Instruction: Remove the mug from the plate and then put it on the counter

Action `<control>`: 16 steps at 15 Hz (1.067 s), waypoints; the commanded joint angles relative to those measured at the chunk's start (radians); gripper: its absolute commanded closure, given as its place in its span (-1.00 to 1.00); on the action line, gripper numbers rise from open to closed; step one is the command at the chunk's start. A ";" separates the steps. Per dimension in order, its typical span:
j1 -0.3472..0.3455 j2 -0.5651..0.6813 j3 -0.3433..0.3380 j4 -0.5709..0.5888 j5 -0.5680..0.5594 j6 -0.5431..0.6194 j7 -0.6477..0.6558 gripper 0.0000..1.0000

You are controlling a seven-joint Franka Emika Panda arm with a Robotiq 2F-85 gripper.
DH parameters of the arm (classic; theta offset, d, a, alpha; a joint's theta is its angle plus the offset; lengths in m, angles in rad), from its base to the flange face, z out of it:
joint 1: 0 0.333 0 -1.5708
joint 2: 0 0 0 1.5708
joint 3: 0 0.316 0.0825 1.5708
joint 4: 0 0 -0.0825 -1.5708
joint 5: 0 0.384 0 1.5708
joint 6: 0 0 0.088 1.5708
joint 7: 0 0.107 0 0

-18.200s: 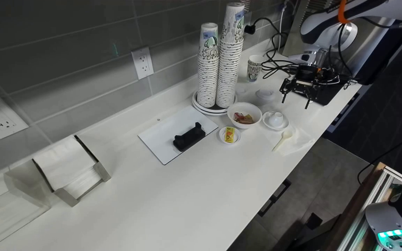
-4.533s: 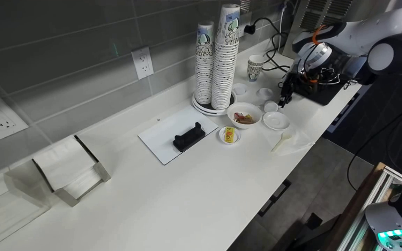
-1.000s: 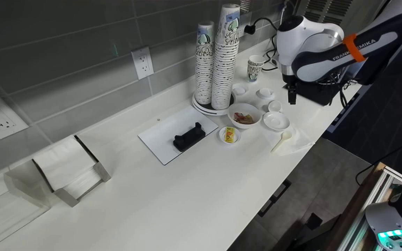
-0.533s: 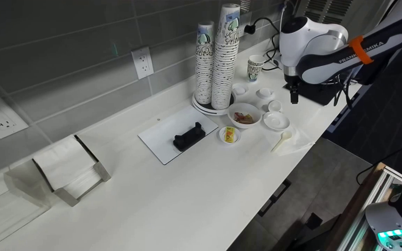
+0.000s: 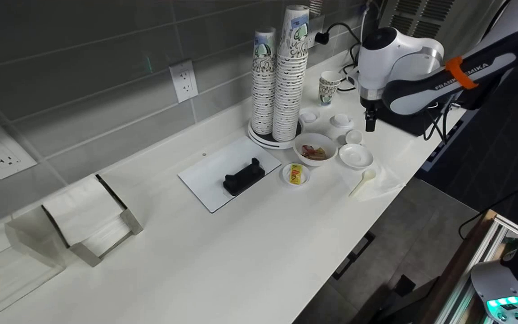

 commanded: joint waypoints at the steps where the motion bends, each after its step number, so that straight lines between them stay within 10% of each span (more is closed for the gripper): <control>1: -0.004 0.025 -0.011 -0.003 -0.110 0.118 0.106 -1.00; 16: -0.015 0.080 -0.019 -0.012 -0.046 0.265 0.120 -0.93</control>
